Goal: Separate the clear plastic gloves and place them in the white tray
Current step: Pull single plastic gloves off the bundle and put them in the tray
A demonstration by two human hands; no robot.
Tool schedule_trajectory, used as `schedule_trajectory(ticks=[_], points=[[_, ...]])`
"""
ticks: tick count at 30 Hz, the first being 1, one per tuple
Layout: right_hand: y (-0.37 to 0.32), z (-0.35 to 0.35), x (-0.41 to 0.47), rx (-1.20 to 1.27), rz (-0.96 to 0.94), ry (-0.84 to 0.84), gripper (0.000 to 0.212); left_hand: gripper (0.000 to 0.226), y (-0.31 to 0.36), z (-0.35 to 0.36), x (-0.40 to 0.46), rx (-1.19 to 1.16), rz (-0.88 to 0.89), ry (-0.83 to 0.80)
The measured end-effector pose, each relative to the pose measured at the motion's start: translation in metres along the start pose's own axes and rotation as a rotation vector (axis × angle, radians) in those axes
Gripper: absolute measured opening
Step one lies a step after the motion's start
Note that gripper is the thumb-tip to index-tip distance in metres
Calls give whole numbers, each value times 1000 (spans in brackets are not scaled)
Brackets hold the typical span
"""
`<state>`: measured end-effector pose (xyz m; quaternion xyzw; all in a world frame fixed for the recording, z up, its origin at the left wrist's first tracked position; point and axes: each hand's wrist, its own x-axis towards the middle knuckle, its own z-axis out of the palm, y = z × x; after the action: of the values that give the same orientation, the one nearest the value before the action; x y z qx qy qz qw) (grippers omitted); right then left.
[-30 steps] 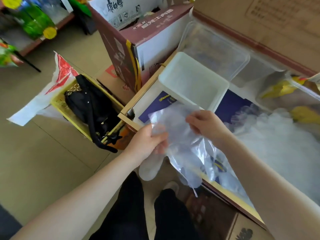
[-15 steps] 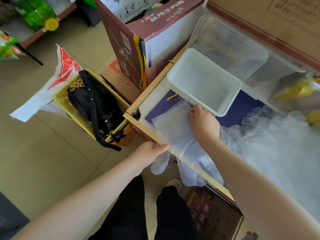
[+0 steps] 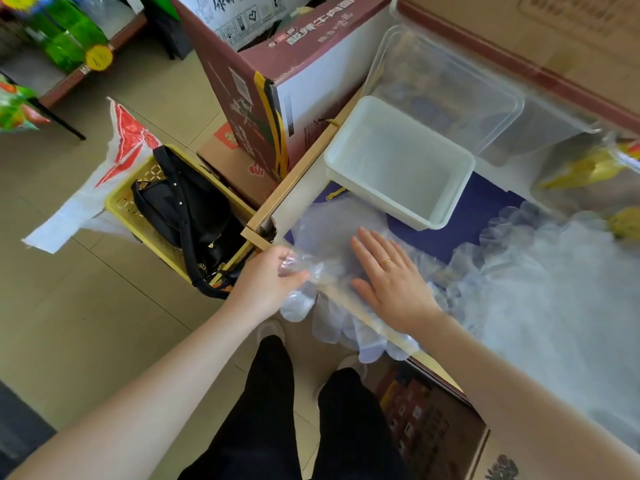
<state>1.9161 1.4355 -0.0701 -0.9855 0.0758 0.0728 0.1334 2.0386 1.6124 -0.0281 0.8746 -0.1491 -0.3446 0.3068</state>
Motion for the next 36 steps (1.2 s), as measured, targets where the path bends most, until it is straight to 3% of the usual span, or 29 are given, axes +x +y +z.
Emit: schedule_trajectory(ticks=[5,10,13,15,19,21,24,28,31,36], points=[[10,3,9,-48,78,-172,74,60,0,-2,0,110,56,14],[10,-3,18,-66,22,-170,75,52,-7,9,-20,-23,3,-79],[14,-7,22,-34,-26,-167,71,33,-13,13,-16,-367,-188,28],[17,-9,22,39,-48,-139,64,37,-16,12,-9,-526,-400,43],[24,-5,23,77,-111,-122,50,58,-19,5,-6,-698,-616,-264],[24,-6,24,81,-102,-112,42,58,-23,4,-5,-751,-559,-486],[15,-9,28,49,-77,-70,32,40,-27,2,1,-801,-486,-580],[-17,-10,22,95,-155,18,39,27,-30,3,6,-696,-417,-457],[-31,-1,12,19,-215,-70,59,24,-27,0,5,-515,-347,-367],[-8,10,2,-82,-167,-212,72,23,-25,-5,4,-106,-127,-126]])
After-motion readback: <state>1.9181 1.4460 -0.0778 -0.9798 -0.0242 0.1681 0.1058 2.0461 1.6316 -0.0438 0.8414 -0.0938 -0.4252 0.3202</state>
